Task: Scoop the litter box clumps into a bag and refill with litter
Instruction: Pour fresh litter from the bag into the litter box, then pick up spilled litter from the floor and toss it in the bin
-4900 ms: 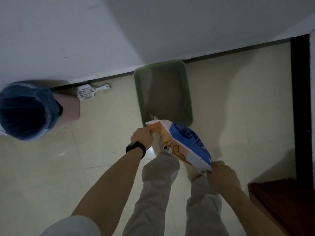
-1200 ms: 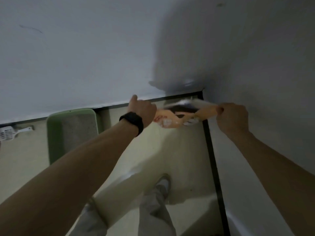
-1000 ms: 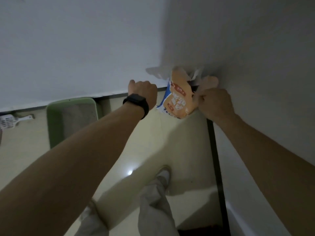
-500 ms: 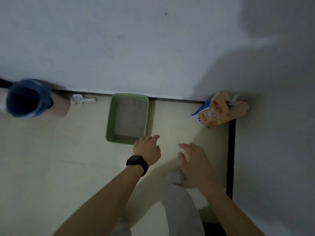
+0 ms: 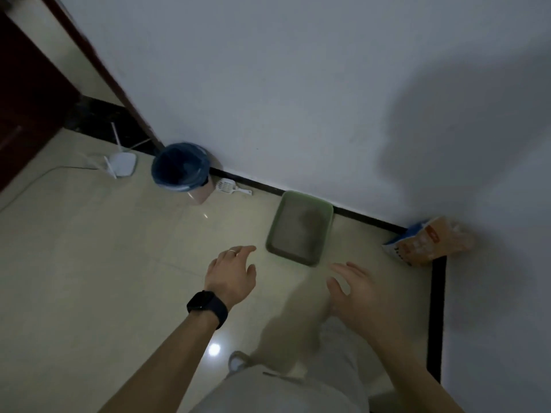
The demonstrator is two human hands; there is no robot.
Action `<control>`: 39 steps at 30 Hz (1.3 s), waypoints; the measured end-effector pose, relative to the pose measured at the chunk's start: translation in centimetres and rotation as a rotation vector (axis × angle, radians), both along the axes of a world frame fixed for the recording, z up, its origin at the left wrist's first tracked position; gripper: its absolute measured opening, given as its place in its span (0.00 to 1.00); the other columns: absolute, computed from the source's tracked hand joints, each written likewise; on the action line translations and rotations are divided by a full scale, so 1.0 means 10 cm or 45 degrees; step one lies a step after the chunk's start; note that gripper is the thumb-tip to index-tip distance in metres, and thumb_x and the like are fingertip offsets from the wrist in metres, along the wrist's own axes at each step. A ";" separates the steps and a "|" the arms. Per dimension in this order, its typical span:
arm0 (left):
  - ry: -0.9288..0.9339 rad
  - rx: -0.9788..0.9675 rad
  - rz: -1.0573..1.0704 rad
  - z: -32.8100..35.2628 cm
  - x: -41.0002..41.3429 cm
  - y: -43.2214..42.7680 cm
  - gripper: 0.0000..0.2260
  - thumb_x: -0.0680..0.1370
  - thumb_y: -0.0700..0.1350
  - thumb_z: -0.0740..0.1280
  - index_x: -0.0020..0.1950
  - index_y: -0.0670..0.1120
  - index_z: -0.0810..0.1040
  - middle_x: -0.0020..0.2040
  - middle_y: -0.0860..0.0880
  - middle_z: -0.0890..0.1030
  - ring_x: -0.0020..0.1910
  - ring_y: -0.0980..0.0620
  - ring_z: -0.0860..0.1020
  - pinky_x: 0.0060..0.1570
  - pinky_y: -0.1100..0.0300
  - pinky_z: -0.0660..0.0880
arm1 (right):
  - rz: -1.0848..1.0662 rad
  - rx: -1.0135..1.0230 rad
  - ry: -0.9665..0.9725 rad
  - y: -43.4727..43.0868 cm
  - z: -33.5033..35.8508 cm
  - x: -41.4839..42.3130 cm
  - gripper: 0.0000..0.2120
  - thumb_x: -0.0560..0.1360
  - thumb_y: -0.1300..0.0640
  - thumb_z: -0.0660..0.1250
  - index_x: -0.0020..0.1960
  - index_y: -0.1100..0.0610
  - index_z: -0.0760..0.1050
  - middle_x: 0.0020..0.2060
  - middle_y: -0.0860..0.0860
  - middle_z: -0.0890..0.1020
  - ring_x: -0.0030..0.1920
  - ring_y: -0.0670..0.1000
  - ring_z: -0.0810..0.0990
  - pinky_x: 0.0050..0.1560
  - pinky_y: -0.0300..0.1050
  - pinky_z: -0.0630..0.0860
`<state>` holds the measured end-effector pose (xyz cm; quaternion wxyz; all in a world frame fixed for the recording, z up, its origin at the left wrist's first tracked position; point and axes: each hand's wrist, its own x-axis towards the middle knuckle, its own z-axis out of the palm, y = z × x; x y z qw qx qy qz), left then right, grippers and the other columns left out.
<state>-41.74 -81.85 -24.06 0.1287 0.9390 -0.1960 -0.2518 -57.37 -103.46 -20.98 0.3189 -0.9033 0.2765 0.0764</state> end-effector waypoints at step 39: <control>0.405 0.582 -1.092 -3.76 4.36 0.76 0.25 0.83 0.53 0.54 0.80 0.55 0.52 0.81 0.49 0.48 0.78 0.47 0.53 0.76 0.48 0.53 | -0.729 0.404 0.561 1.80 -3.75 3.68 0.26 0.81 0.44 0.57 0.77 0.51 0.61 0.71 0.51 0.72 0.71 0.54 0.68 0.69 0.49 0.66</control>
